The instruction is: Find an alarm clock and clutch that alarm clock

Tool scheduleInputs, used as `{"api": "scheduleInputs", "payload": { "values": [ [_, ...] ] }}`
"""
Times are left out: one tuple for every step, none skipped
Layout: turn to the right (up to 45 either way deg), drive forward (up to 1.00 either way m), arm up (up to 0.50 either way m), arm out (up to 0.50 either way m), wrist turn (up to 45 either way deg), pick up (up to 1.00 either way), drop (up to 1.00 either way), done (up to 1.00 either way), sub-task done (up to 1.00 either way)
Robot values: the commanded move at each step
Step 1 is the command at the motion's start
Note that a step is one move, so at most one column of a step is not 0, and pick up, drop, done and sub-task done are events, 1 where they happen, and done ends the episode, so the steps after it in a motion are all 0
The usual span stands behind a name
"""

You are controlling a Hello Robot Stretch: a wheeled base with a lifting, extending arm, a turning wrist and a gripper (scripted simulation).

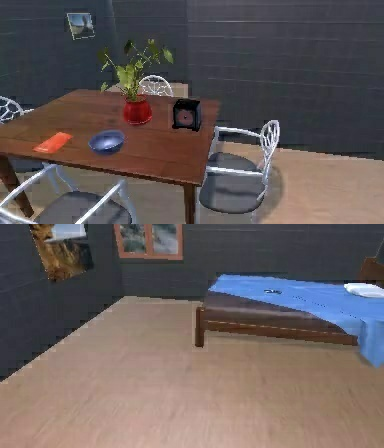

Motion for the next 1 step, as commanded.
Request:
{"api": "scheduleInputs", "payload": {
  "values": [
    [-45.0,0.00,0.00,0.00,0.0,0.00,0.00,0.00,0.00]
  ]
}}
